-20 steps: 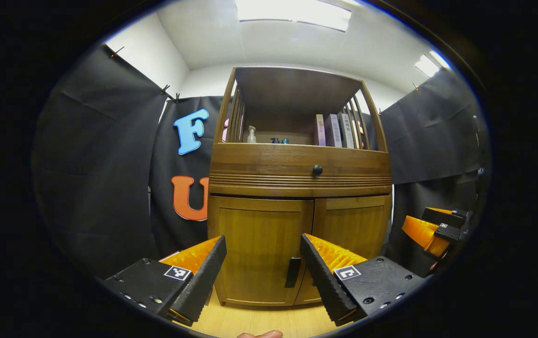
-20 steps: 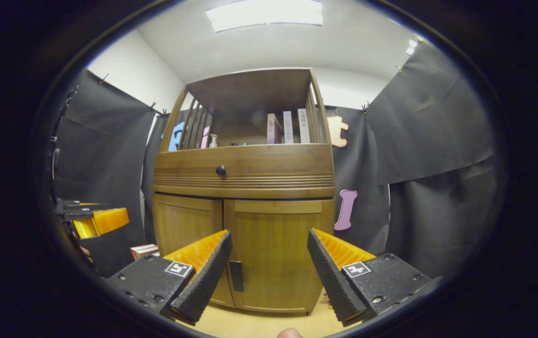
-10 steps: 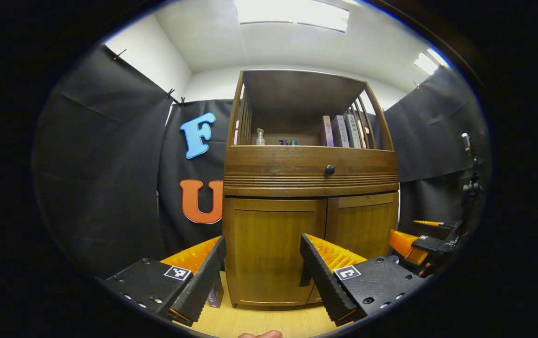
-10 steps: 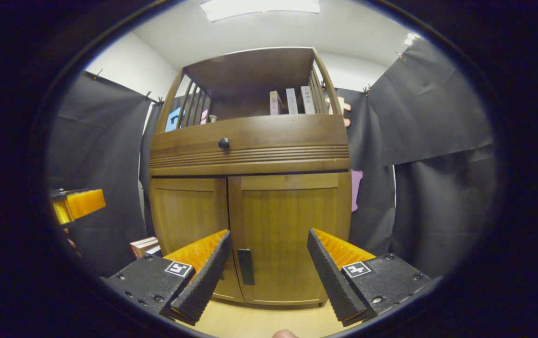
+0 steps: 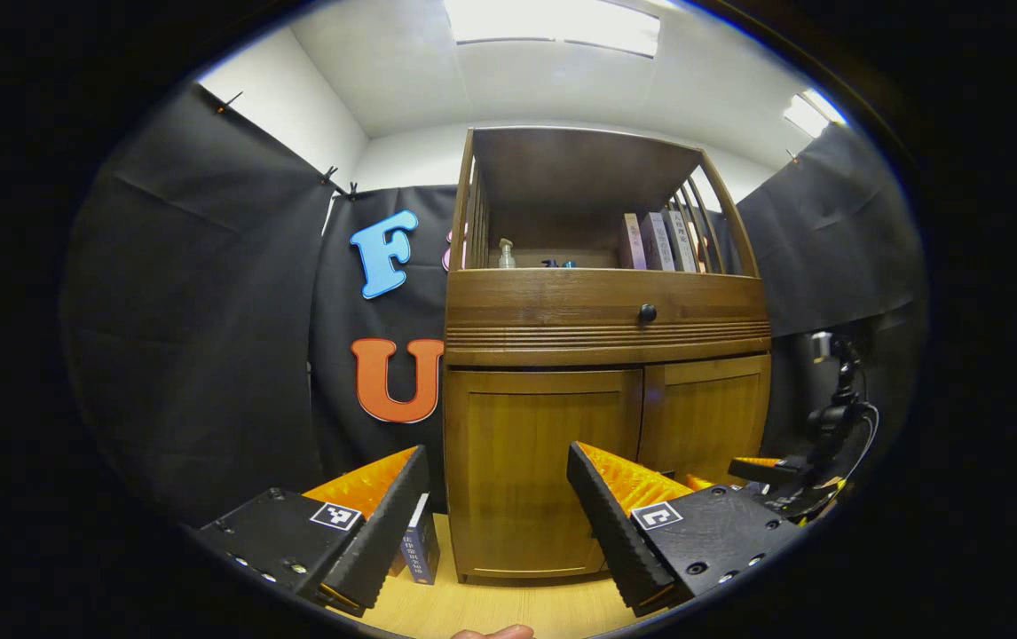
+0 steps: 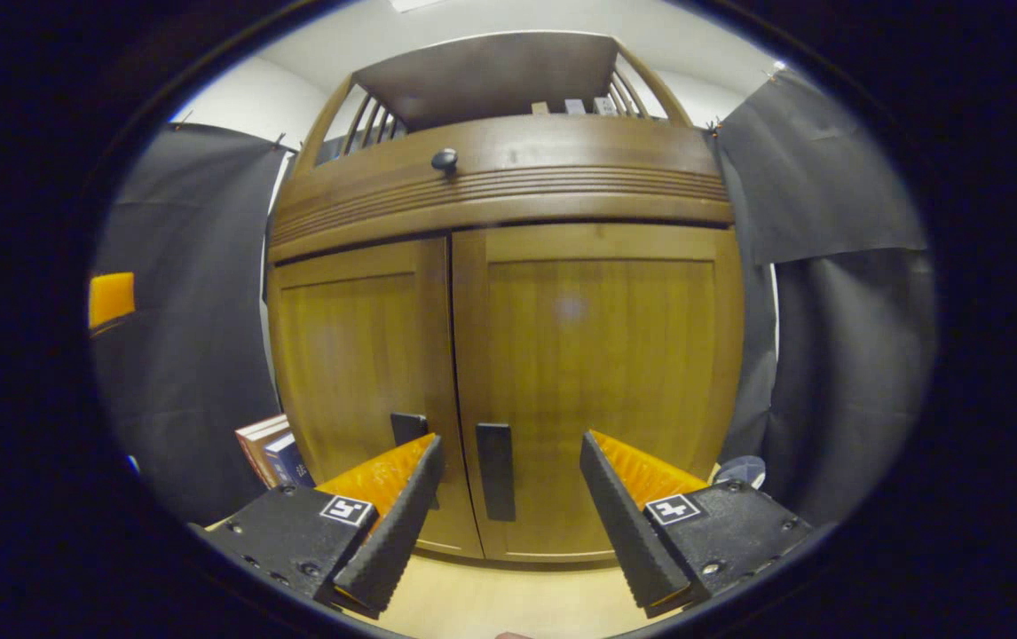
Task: Open the right door of the double-door shoe cabinet with the right hand, and open the left door with the left hand.
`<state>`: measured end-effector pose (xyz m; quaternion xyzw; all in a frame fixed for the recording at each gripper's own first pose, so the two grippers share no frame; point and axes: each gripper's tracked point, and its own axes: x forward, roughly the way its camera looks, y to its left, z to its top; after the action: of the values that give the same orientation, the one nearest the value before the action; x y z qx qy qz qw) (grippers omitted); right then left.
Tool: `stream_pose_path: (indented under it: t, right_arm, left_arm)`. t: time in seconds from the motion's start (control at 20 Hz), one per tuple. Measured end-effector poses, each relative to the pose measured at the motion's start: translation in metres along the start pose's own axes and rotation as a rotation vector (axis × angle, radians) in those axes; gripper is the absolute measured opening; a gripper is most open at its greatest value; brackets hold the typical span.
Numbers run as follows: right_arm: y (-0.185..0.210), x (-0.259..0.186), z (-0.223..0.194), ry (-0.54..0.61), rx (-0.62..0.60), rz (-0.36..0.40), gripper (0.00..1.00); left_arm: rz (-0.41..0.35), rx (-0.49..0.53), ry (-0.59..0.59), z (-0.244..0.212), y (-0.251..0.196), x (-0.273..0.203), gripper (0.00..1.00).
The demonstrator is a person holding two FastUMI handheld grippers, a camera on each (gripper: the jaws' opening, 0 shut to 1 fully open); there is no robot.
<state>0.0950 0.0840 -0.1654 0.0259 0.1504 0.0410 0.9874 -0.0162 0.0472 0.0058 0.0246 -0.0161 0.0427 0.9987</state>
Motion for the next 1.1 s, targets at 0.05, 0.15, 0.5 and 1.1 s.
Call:
stream_pose_path:
  t: [0.05, 0.15, 0.5, 1.1]
  right_arm:
    - [0.002, 0.009, -0.008, 0.017, -0.001, -0.001, 0.96]
    - [0.004, 0.027, -0.018, 0.038, 0.004, 0.003, 0.95]
    - [-0.003, 0.073, -0.051, 0.122, 0.045, -0.015, 0.77]
    - [0.004, 0.098, -0.065, 0.135, 0.069, -0.04, 0.4]
  left_arm:
    - [0.006, 0.002, 0.004, -0.001, 0.002, 0.001, 1.0]
    - [0.015, 0.002, 0.014, -0.006, 0.005, 0.003, 0.95]
    - [0.038, -0.004, 0.046, -0.018, 0.011, 0.008, 0.95]
    - [0.028, -0.011, 0.075, -0.028, 0.008, 0.016, 0.95]
